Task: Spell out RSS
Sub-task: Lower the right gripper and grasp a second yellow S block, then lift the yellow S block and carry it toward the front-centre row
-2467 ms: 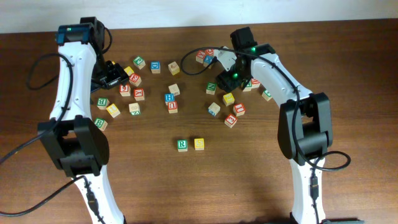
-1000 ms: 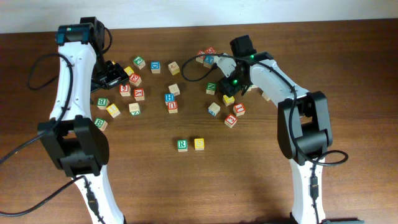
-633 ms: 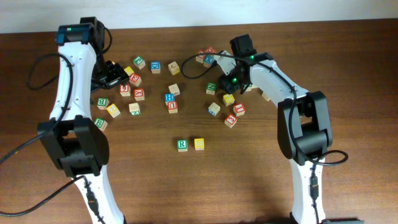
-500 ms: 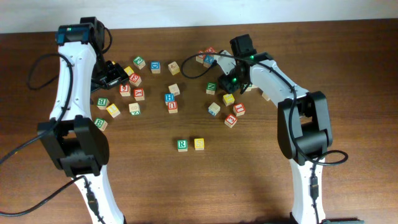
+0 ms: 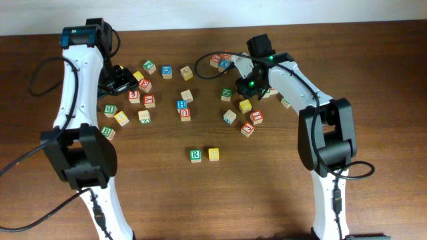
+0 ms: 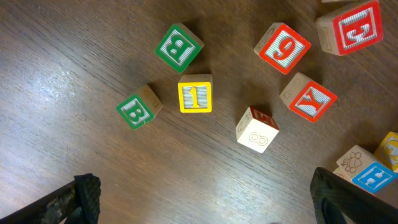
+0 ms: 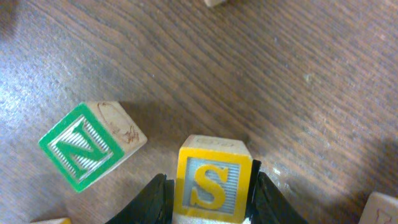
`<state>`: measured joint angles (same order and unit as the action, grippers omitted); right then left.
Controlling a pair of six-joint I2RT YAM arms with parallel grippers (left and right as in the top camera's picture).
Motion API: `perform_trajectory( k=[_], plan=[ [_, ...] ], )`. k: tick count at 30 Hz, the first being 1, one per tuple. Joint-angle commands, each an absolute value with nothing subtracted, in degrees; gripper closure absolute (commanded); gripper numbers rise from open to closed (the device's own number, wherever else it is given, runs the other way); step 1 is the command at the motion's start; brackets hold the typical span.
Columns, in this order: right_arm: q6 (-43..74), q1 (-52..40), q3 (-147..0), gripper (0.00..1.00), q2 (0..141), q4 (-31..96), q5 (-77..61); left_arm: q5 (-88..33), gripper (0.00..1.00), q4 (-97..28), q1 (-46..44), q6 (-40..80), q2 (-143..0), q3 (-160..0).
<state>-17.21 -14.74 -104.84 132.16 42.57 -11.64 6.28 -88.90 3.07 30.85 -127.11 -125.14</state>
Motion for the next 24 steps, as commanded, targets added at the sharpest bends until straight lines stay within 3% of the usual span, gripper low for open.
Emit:
perform_trajectory(
  k=[1,7,11,24],
  plan=[
    [-15.35,-15.0,-107.46,0.69,129.38,44.42,-11.35,6.92,0.01,-88.95,3.16,31.22,-125.75,-125.27],
    [-12.97,-15.03,-108.84,0.7,124.09,47.29,-11.35,6.92,0.01,-88.95,3.16,31.22,-125.78,-125.27],
    [-11.7,-15.03,-108.64,0.52,123.48,48.14,-11.31,6.92,0.01,-88.97,3.16,31.22,-125.78,-125.27],
    [-9.93,-15.05,-106.67,0.48,130.65,45.52,-9.78,6.92,0.01,-88.95,3.16,31.22,-125.78,-125.27]
  ],
)
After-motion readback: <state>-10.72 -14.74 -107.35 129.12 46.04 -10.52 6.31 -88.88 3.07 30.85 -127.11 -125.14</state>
